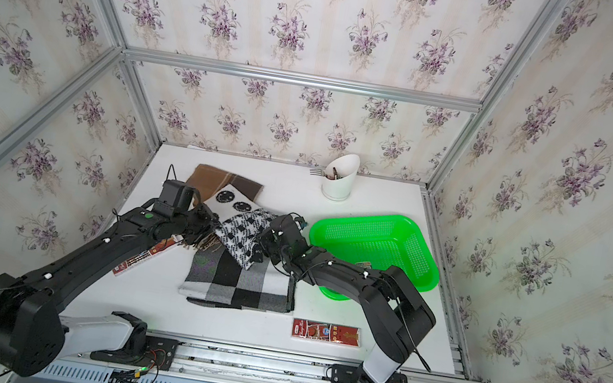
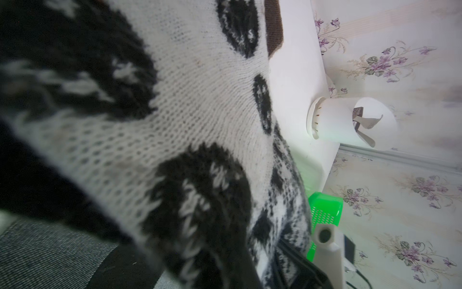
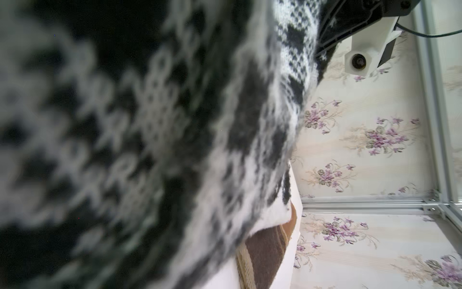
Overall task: Put the folded scarf in the basket
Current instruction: Pick up the scarf at the center of the board.
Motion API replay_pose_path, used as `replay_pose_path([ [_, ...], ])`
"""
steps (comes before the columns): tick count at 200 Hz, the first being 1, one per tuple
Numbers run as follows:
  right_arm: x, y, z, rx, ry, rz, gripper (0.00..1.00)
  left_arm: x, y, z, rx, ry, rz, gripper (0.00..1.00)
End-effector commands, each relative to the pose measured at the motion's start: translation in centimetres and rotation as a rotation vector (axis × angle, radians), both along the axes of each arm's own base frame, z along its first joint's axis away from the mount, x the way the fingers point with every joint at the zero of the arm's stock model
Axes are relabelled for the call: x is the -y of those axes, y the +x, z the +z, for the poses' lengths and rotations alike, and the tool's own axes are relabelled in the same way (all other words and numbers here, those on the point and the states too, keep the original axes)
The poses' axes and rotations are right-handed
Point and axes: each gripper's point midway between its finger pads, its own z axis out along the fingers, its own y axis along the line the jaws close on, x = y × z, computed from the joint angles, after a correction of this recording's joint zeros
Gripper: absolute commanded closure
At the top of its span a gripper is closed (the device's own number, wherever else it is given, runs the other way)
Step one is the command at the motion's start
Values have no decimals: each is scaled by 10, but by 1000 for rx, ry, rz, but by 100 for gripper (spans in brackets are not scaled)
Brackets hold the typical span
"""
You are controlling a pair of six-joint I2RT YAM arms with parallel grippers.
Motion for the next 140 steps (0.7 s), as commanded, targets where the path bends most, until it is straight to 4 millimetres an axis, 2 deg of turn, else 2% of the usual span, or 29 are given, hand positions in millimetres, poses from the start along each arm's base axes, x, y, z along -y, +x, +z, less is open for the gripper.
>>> replay_pose_path([
  [1,37,-8,-25,-47,-210,23,100,0,-22,-19,-64,6,-28,71],
  [10,42,-8,-24,-45,-214,33,100,-2,-29,-27,-87,11,-31,44],
  [16,46,-8,-24,-47,-218,40,100,-4,-34,-31,-100,23,-32,31],
  [23,50,-7,-23,-47,-226,48,100,-9,-37,-34,-112,47,-31,21],
  [34,53,-5,-22,-45,-241,69,100,-21,-42,-34,-125,108,-27,12],
  [55,58,0,-18,-35,-264,92,100,-50,-41,-31,-124,188,13,9],
  [73,58,5,-16,-33,-266,108,100,-66,-32,-37,-128,142,44,7],
  [89,55,8,-15,-27,-260,116,100,-67,-17,-46,-125,112,24,5],
  [105,53,9,-16,-31,-261,120,100,-58,-2,-56,-104,31,0,5],
  [129,52,10,-17,-33,-258,117,100,-60,18,-69,-70,26,21,10],
  [137,52,10,-17,-34,-258,116,100,-61,24,-68,-47,29,25,11],
  [140,52,10,-17,-33,-257,116,100,-61,24,-77,-67,32,26,12],
])
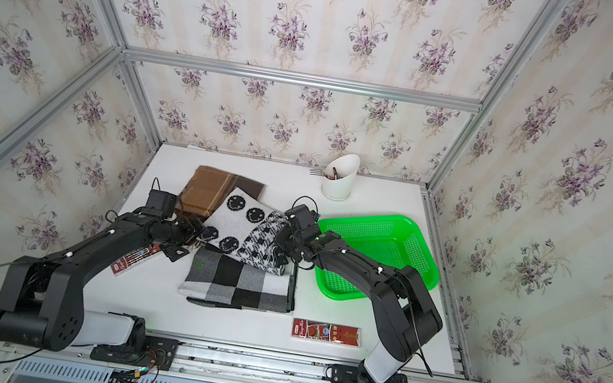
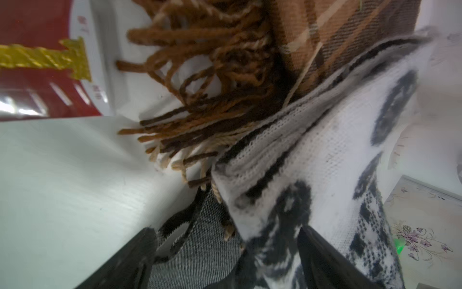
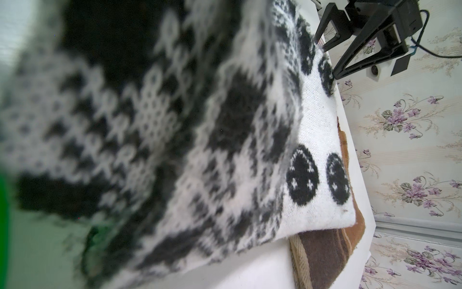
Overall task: Put the folded scarf in the basket
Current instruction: Pick up the scarf at the center of the board.
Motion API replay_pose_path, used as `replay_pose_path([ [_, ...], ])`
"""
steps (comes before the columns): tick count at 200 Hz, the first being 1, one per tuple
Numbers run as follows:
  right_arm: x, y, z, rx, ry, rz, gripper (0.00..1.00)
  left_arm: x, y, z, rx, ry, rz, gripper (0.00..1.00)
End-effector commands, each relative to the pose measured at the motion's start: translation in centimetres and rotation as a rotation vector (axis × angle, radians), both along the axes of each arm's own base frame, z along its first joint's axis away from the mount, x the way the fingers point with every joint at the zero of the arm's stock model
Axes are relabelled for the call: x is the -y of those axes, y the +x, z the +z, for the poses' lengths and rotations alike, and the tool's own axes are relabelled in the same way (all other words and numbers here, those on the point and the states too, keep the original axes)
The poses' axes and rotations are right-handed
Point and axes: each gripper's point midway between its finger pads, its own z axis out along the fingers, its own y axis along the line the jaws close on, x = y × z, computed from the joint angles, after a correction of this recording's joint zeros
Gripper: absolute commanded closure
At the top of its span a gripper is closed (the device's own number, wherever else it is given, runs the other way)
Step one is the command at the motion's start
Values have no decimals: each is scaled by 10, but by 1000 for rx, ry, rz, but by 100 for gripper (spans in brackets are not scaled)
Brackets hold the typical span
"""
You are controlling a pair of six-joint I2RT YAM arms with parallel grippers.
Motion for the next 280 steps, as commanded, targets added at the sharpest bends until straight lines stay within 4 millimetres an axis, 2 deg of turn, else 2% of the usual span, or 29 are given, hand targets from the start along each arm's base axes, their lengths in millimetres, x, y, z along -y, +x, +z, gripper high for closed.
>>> replay_pose_path([
  [1,-1,2,3,13,0,5,100,3,30,2,108,-18,-22,13],
  [27,0,2,1,8,1,3,100,4,37,-11,115,-36,-2,22],
  [52,1,2,0,6,4,0,100,0,37,-19,128,-22,22,41],
  [63,1,2,-1,6,4,0,100,-2,37,-19,132,-8,27,44],
  [65,1,2,-2,5,3,1,100,-3,37,-19,133,-5,27,47],
  [100,0,4,2,17,-3,10,100,-11,33,-5,157,43,47,74],
  [104,0,5,3,22,-3,11,100,-12,34,7,187,48,46,76],
  [113,-1,6,5,28,-6,16,100,-14,33,16,192,65,42,80],
  [141,-3,10,14,45,-2,27,100,-18,26,32,156,106,20,79],
  [179,-3,15,29,72,11,35,100,-15,26,36,123,103,-4,71],
  [218,3,18,42,85,24,33,100,-9,23,19,63,76,-29,66],
  [222,2,18,44,87,27,35,100,-8,21,8,34,73,-30,65],
  [234,2,18,47,90,32,41,100,-8,22,2,33,71,-33,63],
  [255,2,17,42,80,27,44,100,-7,24,-8,28,72,-36,61],
  [280,3,17,37,70,24,40,100,-3,27,-15,34,59,-51,52],
])
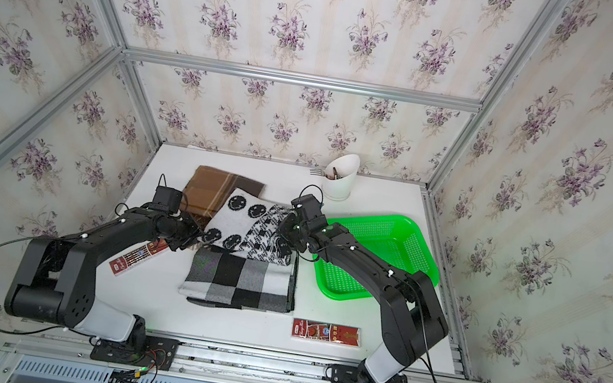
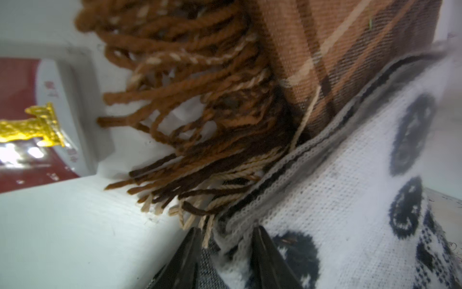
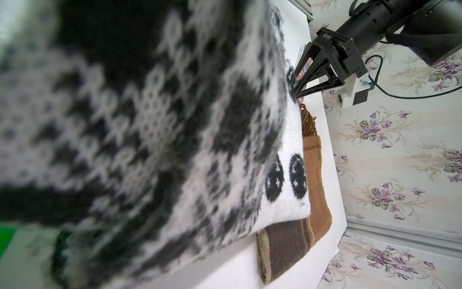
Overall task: Put the folded scarf in the basket
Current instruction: Pick up the scarf at the center of the board.
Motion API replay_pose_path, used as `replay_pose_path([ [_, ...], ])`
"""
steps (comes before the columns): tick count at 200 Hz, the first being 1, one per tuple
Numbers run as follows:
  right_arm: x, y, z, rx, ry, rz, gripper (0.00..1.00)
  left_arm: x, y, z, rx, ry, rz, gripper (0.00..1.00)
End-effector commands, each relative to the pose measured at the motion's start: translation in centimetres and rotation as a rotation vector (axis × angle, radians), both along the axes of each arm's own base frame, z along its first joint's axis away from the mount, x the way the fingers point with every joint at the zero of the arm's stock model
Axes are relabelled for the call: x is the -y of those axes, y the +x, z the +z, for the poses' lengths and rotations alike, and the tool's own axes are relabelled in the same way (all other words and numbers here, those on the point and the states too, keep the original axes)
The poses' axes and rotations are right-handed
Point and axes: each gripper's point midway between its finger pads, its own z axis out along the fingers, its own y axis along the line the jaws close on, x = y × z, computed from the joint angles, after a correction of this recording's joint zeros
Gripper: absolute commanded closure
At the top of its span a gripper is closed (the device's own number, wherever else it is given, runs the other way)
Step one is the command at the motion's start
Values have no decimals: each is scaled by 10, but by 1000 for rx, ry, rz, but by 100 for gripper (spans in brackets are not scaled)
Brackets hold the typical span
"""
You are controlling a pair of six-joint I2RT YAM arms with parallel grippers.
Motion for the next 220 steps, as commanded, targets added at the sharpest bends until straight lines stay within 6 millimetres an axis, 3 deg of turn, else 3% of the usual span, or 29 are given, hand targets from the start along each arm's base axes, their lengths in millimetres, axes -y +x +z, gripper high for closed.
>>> replay_pose_path([
  [1,0,3,0,12,1,-4,100,4,8,-1,37,-11,-25,51],
  [49,4,4,-6,-1,-3,-13,100,5,14,0,89,-24,4,49],
  [128,8,4,-13,-12,-10,-28,100,13,16,16,123,-56,13,61],
  [220,9,4,-15,-17,-11,-32,100,14,2,-8,17,-48,22,56],
])
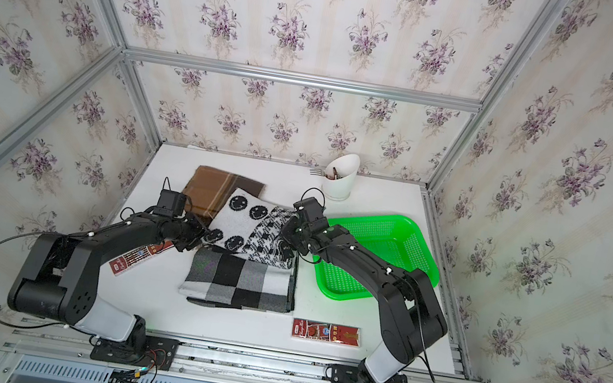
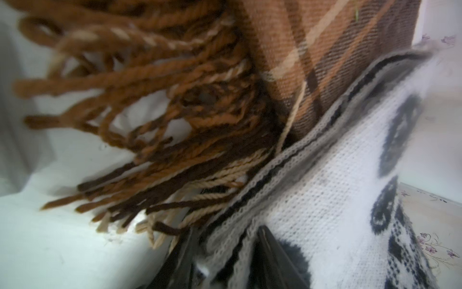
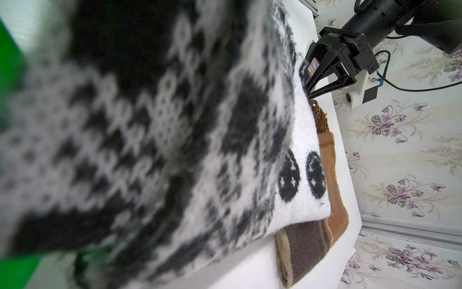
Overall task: Put the folded scarf in the basket
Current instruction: Pick up the scarf at the center of the board.
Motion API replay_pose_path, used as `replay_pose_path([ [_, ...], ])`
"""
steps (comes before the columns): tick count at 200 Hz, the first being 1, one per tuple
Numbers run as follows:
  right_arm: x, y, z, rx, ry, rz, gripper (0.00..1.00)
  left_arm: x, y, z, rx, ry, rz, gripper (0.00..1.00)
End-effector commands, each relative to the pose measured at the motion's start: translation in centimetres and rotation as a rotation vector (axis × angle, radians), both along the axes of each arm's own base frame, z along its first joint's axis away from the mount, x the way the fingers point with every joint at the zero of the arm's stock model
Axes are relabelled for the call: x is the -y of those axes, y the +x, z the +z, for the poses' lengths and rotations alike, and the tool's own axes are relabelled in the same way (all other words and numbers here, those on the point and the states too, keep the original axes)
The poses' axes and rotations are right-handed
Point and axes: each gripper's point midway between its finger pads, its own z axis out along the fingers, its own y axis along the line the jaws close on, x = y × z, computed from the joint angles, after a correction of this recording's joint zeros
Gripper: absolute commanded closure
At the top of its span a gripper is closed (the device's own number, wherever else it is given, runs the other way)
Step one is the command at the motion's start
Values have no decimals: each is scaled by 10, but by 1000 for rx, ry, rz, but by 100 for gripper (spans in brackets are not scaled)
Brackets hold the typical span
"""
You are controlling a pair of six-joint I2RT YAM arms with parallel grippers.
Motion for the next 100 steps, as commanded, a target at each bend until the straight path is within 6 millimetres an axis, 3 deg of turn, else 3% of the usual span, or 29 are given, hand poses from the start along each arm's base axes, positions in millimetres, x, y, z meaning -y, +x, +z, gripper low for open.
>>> replay_pose_path([
  [1,0,5,2,15,6,-16,100,0,-5,-4,-26,-3,11,56],
  [57,-2,5,-1,9,9,-14,100,5,4,2,-2,-27,18,63],
  [66,-2,5,-1,8,10,-14,100,6,4,2,-2,-29,20,68],
  [89,-3,6,3,20,13,-9,100,5,3,6,11,-30,34,93],
  [100,-3,8,7,34,7,-4,100,3,3,13,26,-22,41,98],
])
